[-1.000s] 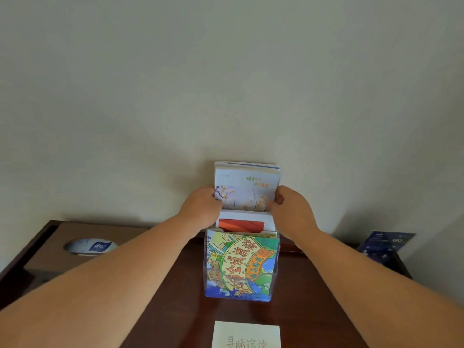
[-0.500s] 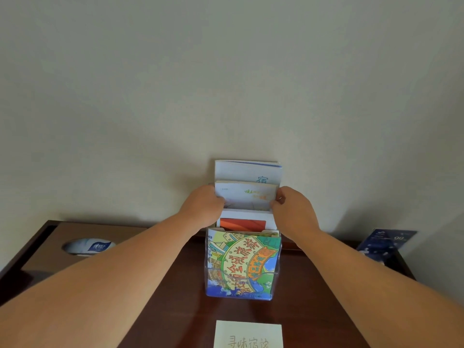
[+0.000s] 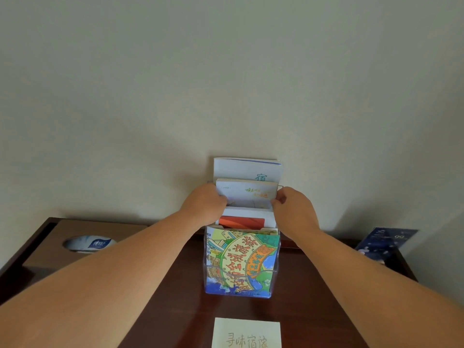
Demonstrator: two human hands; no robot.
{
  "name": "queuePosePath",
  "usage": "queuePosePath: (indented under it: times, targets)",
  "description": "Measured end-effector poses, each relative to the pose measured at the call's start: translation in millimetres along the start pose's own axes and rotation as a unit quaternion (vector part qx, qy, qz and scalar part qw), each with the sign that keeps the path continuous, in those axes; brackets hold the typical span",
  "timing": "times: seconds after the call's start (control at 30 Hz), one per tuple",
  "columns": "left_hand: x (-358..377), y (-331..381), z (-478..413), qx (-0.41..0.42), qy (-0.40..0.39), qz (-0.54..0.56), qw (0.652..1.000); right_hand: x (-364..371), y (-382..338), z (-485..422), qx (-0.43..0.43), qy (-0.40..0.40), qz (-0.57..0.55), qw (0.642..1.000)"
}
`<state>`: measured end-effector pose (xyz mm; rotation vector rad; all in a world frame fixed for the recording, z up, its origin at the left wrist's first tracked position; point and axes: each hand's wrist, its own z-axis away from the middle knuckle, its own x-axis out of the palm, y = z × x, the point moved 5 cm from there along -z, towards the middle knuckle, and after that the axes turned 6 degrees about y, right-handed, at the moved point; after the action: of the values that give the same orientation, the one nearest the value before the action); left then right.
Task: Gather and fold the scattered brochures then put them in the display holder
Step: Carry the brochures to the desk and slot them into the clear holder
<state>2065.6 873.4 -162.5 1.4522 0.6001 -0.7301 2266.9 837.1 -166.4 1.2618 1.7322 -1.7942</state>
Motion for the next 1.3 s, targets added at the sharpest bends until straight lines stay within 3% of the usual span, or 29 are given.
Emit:
queuePosePath:
  times: [0.2, 0.43, 0.6, 0.73, 0.9, 1.1, 1.3]
  targets:
    - [-7.8, -0.5, 2.4, -0.012, 0.000, 0.001, 1.000, -6.2, 5.5, 0.5, 0.020, -0.003, -0.040, 0.999]
    - [-41.6, -35.1, 40.0, -0.067, 0.092, 0.023, 0.993, -18.4, 17.8, 20.6, 0.011, 0.037, -0.068, 0.997]
    - [-15.1, -90.4, 82.8, -0.139, 0.011, 0.026, 0.990, -12.1, 54.7, 71.7, 0.070, 0.027, -0.069, 0.995]
    - [38.1, -118.1, 133.0, -0.142, -0.068, 0.019, 0.987, 20.6, 101.0, 152.1, 0.126, -0.102, 0.028, 0.986]
    - [104.3, -145.2, 199.7, -0.188, -0.170, 0.058, 0.966, 54.2, 135.9, 252.9, 0.223, -0.230, 0.078, 0.944]
    - [127.9, -143.2, 241.0, -0.218, -0.171, 0.112, 0.954, 73.3, 127.8, 289.8, 0.306, -0.241, -0.017, 0.921]
    - [138.2, -143.9, 254.5, -0.302, -0.175, 0.133, 0.927, 71.5, 124.7, 290.7, 0.315, -0.240, 0.005, 0.918]
